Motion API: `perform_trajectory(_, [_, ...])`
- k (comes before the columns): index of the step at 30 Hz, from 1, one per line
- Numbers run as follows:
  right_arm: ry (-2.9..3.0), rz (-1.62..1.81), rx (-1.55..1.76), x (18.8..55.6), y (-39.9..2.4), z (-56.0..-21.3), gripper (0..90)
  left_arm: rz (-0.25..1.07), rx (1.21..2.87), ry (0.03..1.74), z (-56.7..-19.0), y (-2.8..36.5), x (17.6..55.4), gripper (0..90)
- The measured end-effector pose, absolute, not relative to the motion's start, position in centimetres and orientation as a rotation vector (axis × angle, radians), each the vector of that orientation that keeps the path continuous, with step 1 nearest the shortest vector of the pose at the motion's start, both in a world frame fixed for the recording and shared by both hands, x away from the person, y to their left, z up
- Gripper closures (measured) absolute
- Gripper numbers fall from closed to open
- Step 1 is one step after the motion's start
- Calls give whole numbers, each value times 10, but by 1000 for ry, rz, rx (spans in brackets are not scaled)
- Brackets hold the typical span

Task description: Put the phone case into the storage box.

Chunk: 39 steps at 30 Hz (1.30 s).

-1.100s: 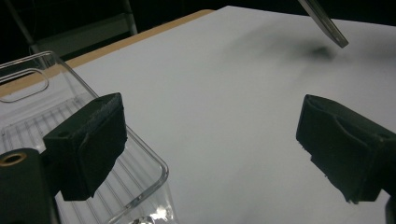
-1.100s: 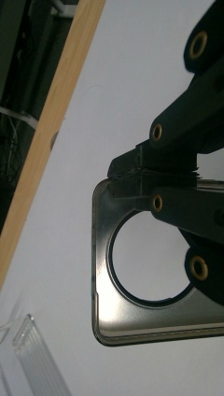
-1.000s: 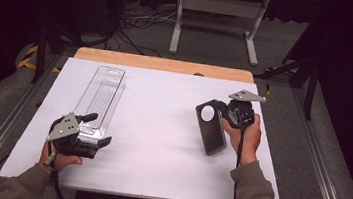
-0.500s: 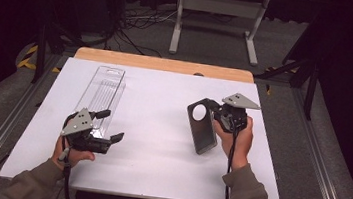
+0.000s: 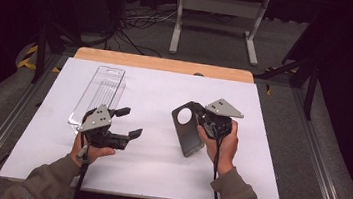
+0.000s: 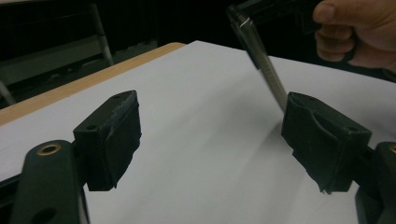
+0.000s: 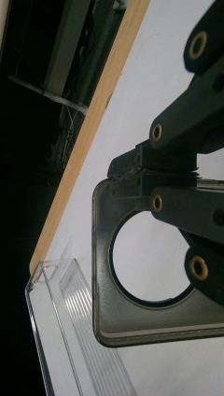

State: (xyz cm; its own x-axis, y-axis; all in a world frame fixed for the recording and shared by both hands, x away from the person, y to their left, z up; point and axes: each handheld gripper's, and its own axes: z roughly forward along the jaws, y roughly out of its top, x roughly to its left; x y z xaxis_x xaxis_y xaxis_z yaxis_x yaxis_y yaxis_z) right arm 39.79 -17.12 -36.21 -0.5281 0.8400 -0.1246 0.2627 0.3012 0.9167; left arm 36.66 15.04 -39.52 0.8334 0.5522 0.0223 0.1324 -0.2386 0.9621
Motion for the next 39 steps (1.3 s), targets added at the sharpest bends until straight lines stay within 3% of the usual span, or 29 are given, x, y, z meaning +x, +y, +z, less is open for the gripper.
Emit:
perform_trajectory(18, [1922,1231,914,384,-151,-364,896,336,1765,569,-385,93,375,284])
perform_trajectory(23, [1891,1243,896,379,-148,-364,897,345,1738,587,-386,90,376,410])
perform_trajectory(25, [1880,1241,890,378,-147,-364,897,367,1722,595,-387,91,377,501])
perform_trajectory(39, [1837,1203,799,366,-135,-363,889,406,1710,674,-392,101,382,745])
